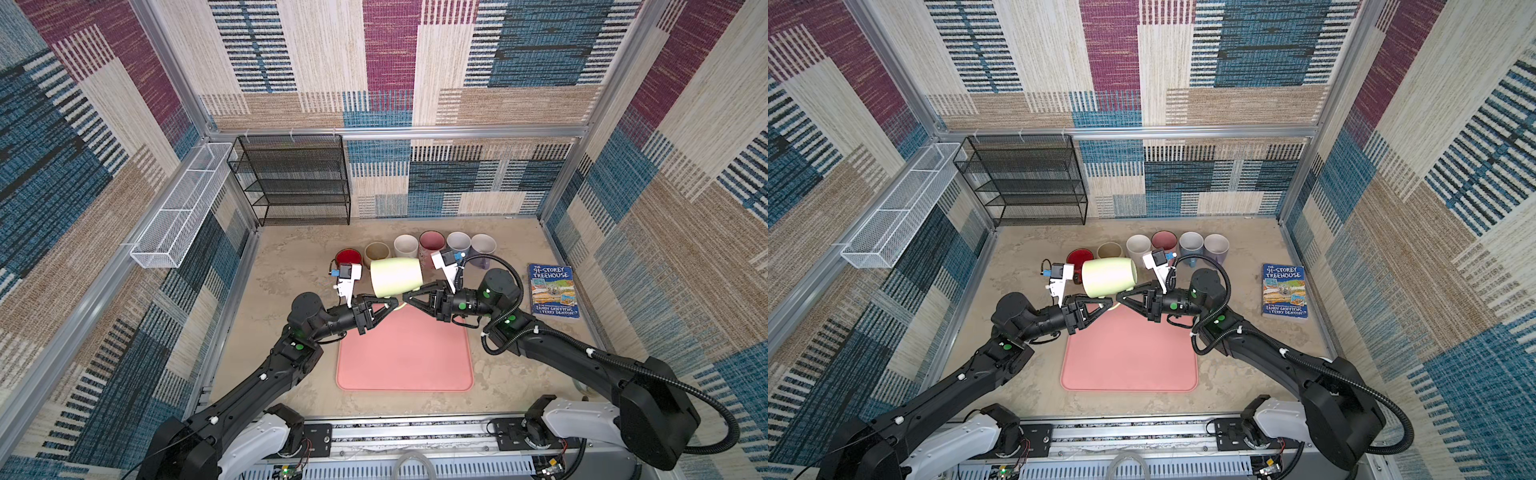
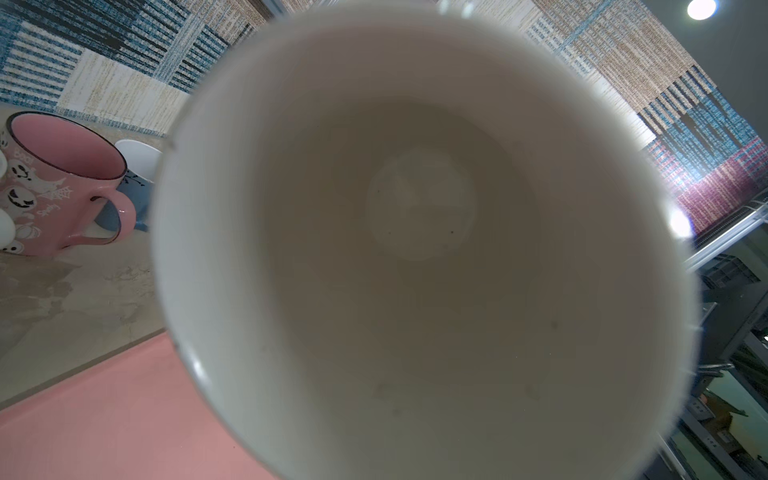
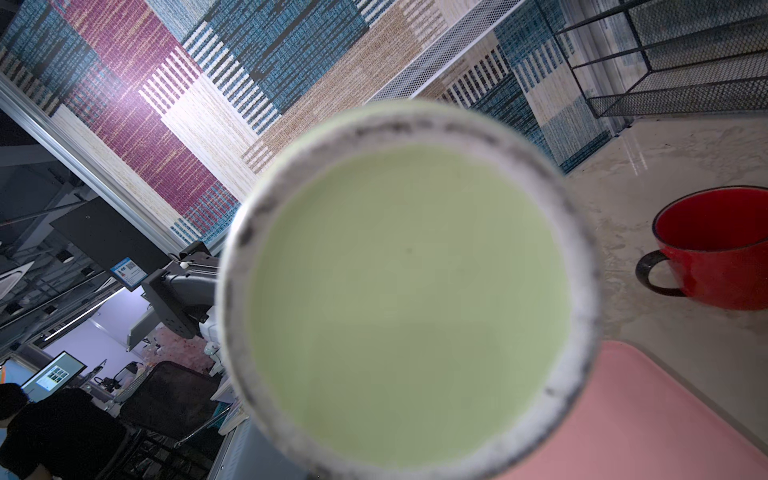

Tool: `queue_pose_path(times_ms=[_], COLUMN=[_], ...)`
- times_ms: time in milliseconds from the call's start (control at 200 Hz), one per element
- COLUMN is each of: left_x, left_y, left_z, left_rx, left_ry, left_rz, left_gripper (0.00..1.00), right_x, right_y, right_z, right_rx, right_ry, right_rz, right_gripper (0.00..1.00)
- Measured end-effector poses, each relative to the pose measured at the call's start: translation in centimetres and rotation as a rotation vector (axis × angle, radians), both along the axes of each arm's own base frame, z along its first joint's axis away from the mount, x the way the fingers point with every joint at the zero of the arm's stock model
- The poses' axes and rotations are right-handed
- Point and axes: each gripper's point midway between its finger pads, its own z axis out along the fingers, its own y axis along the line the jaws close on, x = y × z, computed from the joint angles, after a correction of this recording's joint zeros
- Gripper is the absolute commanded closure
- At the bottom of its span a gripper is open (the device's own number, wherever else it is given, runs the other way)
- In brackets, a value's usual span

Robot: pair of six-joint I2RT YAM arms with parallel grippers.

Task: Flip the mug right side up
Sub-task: 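Close the left gripper on the green mug's rim while the right holds it, then carry the green mug toward the red mug with left gripper while right withdraws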

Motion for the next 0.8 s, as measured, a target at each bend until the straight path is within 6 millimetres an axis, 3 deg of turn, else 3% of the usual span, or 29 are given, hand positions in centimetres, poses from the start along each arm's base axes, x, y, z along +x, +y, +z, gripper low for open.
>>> queue_pose_path(times_ms=[130, 285, 516, 671, 801], left_x=[0.2, 0.5, 0.9, 0.7, -0.2], left_y=[0.0, -0.1, -0.2, 0.2, 0.4], left_z=[0.2, 0.1, -0.5, -0.7, -0.5], left_rx=[-0.003, -0.002, 0.003, 0.001, -0.003], left_ry=[0.001, 0.006, 0.021, 0.016, -0.004], left_rz=[0.011, 0.028, 0.055, 0.073, 0.071], left_gripper=[0.84, 1.00, 1.00, 1.00, 1.00], right_x=[0.2, 0.4, 0.8, 0.7, 0.2], right_y=[0.0, 0.0, 0.1, 0.3, 0.5], right_z=[0.0, -0.3, -0.8, -1.0, -2.5], right_rx=[0.018, 0.028, 0.023, 0.007, -0.044], right_ry=[-0.018, -0.025, -0.018, -0.014, 0.013], right_rz=[-0.007, -0.009, -0.013, -0.007, 0.016], right_gripper=[1.00, 1.00, 1.00, 0.67, 0.37])
